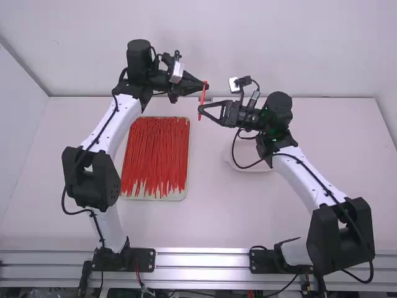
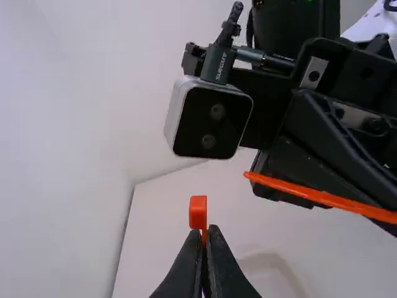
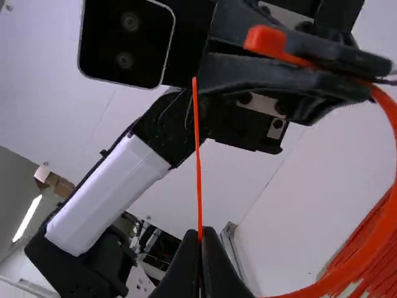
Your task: Fasten the cable tie
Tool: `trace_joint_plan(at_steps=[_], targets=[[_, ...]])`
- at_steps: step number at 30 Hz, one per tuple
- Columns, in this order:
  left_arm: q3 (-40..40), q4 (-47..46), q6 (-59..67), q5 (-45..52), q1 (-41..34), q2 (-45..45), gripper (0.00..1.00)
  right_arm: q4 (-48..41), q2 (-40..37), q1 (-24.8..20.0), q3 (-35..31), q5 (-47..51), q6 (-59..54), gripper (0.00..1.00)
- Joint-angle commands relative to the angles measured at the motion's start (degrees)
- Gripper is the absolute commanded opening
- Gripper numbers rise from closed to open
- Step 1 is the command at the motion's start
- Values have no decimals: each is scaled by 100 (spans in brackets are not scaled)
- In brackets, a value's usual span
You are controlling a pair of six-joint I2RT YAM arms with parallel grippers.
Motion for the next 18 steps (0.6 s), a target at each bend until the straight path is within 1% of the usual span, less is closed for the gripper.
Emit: trace_joint_plan(at_steps=[1,9,13,18], targets=[[-48,39,96,142,-57,-20,2,0,39,-57,-31,-24,68,0],[-48,197,122,291,-57,-20,2,-31,39,-94,-31,15,90,0],[-48,326,107,293,-57,-20,2,-31,39,-42,-31,15,90,0],[-48,612,-258,179,-122,-20,2,-31,39,-92,-31,15,87,0]])
